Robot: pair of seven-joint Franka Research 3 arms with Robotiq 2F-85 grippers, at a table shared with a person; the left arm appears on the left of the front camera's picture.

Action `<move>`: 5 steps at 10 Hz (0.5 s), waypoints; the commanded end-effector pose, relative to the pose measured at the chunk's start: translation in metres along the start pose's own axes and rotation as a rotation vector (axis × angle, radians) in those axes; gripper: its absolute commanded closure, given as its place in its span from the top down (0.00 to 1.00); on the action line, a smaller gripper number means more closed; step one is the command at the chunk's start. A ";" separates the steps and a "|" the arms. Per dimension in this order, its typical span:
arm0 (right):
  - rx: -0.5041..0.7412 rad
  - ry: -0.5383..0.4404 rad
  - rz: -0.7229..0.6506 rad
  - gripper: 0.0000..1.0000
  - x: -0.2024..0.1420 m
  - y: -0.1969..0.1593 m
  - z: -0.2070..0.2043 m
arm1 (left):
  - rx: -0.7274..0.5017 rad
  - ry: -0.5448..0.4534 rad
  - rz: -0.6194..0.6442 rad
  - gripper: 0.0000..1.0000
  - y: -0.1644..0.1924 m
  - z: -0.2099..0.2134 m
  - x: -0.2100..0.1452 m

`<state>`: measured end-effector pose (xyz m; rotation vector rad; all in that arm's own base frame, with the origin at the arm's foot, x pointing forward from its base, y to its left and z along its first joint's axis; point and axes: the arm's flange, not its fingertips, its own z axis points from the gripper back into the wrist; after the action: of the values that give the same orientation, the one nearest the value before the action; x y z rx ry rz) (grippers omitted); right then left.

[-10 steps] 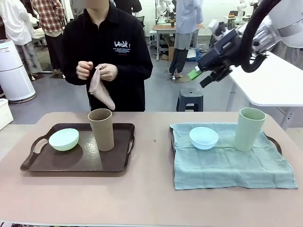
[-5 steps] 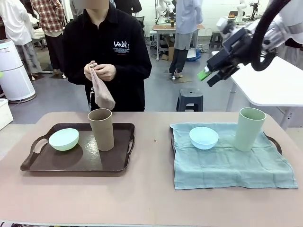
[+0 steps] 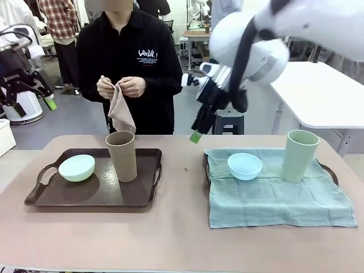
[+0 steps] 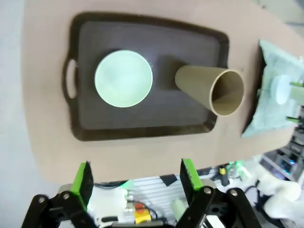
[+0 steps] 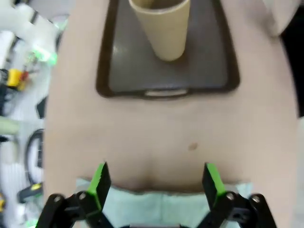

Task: Set up a tray with a mat and arrange the tableware.
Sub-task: Pick up the Picnic Bowl and Reusable plastic cup from the Handle tray in front of the human's position and hold them in the air.

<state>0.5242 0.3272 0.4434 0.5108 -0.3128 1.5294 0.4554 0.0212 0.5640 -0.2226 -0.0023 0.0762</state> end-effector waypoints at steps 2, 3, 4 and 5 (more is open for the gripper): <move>0.011 0.013 -0.071 1.00 -0.008 0.013 0.020 | 0.007 -0.027 -0.010 0.94 -0.003 0.012 -0.007; 0.011 0.013 -0.071 1.00 -0.008 0.013 0.020 | 0.007 -0.027 -0.010 0.94 -0.003 0.012 -0.007; 0.011 0.013 -0.071 1.00 -0.008 0.013 0.020 | 0.007 -0.027 -0.010 0.94 -0.003 0.012 -0.007; 0.006 0.000 -0.034 1.00 -0.003 0.002 0.013 | 0.007 -0.027 -0.010 0.94 -0.003 0.012 -0.007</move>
<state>0.5224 0.3144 0.4614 0.5189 -0.2945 1.4848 0.4493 0.0214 0.5760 -0.2203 -0.0286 0.0726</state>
